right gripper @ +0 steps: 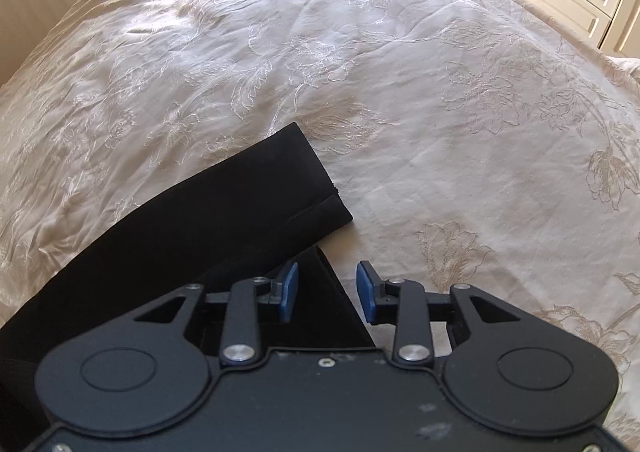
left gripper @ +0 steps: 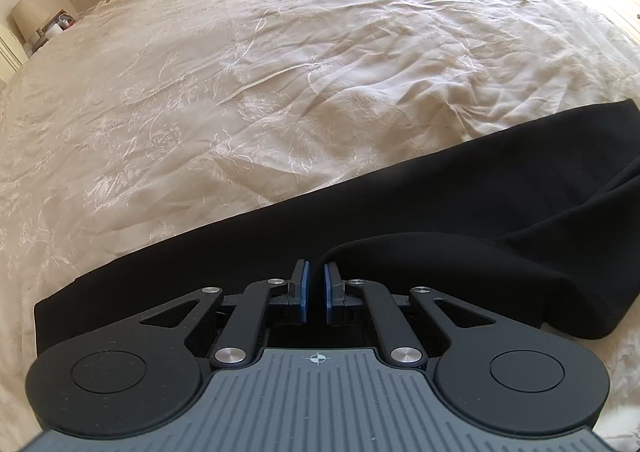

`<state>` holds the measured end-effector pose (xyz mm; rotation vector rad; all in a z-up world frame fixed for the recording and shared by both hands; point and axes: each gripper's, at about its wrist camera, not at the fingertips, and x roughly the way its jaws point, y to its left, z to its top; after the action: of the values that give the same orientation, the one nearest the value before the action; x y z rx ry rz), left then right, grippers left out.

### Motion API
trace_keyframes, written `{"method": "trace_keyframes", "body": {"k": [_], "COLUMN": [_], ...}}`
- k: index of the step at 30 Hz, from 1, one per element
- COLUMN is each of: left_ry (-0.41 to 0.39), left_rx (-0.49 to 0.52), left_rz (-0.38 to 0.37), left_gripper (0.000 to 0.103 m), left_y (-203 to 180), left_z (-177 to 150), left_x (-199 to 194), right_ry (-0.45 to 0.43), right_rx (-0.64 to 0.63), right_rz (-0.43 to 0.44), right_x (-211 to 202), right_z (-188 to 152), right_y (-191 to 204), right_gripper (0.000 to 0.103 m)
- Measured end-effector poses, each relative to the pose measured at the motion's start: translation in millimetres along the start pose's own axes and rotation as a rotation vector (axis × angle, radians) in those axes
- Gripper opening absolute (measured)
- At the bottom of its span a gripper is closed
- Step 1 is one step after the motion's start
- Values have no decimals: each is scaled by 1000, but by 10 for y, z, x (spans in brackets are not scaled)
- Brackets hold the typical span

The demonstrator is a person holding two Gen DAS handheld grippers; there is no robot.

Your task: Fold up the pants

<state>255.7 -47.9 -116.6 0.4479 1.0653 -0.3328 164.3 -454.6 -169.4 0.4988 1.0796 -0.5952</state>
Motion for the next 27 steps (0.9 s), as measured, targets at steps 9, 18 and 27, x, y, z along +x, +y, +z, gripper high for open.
{"method": "trace_keyframes", "body": {"k": [9,18,27], "left_ry": [-6,-113,-128], "left_rx": [-20,50,143], "left_rz": [13,28,26], "left_gripper": [8,4,6], "left_y": [-13,35,-106], "left_z": [8,341,720], "left_x": [-31,-209,52], "right_ry": [28,-110,-111], "right_rx": [-79,-80,-119], "right_rz": [50,69,-11], "right_x": [34,-385,68], "right_z": [-61,332,654], "right_y": [115,337,380], "right_gripper": [9,9,9]}}
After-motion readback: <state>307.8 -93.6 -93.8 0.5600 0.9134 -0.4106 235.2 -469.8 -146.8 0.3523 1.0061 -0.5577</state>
